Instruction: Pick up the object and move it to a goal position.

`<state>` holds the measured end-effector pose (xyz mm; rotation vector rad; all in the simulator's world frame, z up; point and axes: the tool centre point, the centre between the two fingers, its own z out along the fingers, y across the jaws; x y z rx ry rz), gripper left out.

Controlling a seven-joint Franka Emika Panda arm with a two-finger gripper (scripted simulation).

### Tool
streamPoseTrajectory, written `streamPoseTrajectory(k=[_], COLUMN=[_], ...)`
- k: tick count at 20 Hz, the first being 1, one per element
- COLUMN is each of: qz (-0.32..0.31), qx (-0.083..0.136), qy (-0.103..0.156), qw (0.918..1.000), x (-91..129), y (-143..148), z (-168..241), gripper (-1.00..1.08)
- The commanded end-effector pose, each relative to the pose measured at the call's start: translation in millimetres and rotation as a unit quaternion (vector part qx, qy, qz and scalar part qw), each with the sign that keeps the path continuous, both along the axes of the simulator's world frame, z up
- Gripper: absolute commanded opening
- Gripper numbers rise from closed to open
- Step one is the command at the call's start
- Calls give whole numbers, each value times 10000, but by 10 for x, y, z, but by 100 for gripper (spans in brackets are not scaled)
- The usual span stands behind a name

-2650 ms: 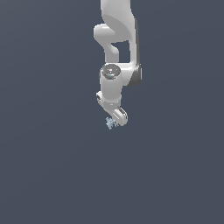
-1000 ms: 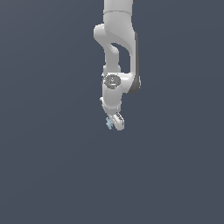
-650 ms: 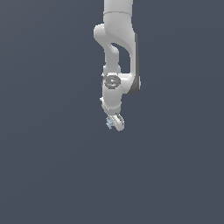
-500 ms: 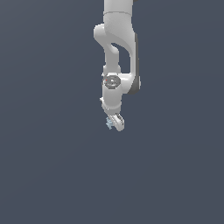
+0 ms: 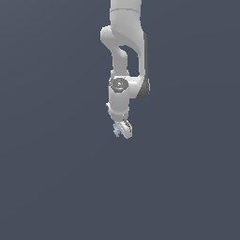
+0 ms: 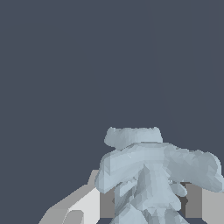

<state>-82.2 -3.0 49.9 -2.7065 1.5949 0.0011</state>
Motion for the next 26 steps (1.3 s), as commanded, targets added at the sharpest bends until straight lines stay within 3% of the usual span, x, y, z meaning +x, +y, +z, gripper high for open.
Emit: streamPoseTrajectory(k=[1, 15, 26], qz=[-2, -3, -1], qx=[1, 7, -2], qy=[-4, -3, -3], qw=[10000, 10000, 10000], x=[-33, -348, -390], y=[-39, -397, -469], z=[77, 770, 910], gripper=[-100, -100, -100])
